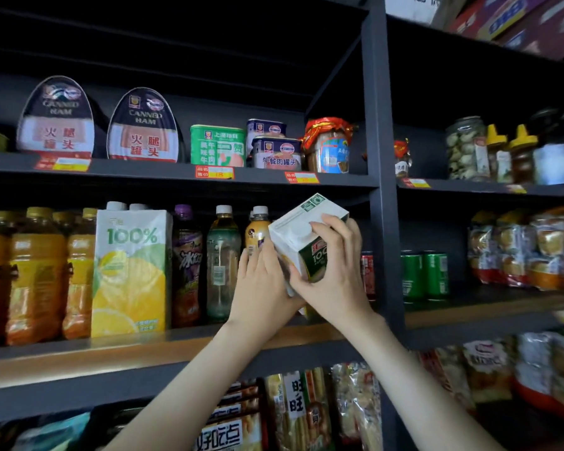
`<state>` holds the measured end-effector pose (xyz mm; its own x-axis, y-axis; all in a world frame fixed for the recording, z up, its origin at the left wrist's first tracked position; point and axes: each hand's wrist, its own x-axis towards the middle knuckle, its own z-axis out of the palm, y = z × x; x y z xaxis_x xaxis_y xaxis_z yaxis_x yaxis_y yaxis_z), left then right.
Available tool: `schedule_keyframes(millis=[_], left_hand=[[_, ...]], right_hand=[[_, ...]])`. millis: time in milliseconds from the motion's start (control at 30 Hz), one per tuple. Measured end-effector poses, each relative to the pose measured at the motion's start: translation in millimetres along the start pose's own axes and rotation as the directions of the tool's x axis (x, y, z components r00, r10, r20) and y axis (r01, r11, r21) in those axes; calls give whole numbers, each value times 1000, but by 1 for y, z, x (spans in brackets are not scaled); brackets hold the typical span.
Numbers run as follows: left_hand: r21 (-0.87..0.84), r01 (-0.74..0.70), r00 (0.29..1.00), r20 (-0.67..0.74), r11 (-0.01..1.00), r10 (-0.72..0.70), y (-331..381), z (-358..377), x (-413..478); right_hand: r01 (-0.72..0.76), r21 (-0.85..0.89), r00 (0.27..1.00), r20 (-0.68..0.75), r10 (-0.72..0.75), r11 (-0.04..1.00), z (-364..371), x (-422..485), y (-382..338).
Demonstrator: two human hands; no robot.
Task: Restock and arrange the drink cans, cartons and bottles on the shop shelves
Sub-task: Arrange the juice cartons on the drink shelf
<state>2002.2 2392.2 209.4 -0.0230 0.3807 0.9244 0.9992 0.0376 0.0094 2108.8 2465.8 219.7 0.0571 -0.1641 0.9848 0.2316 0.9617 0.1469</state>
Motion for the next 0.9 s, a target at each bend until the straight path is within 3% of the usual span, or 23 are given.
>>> schedule_keyframes(millis=[100,267,367,467,600,700,767,833,900], left_hand=[[-252,42,997,-50,967,-56,18,-12,3],[-436,-46,987,-157,899,-25,45,-41,6],[-445,32,991,-104,895,-88,70,-67,-6],[-360,117,987,-60,926,-148,95,-85,-37],[-350,289,955,43,891,-293,124,-98,-98],[-361,482,876,168,798,-453,143,-103,-154],[-390,616,787,264,685,-557,149,-102,-197],[-460,758,640,385,463,-665,152,-101,-239],[-449,868,441,501,212,-745,153,-101,-279]], right_hand=[[50,44,998,-40,-48,998,-15,11,-8],[157,47,976,-162,-148,986,-47,29,-18],[176,86,973,-167,-160,981,-74,31,-26],[153,153,986,-85,-141,976,-104,18,-38],[-38,322,996,92,9,946,-137,-27,-60],[-278,419,936,320,146,864,-154,-74,-83],[-446,429,835,515,193,786,-163,-110,-95],[-585,439,711,682,172,682,-173,-147,-99],[-740,400,536,836,116,541,-187,-180,-103]])
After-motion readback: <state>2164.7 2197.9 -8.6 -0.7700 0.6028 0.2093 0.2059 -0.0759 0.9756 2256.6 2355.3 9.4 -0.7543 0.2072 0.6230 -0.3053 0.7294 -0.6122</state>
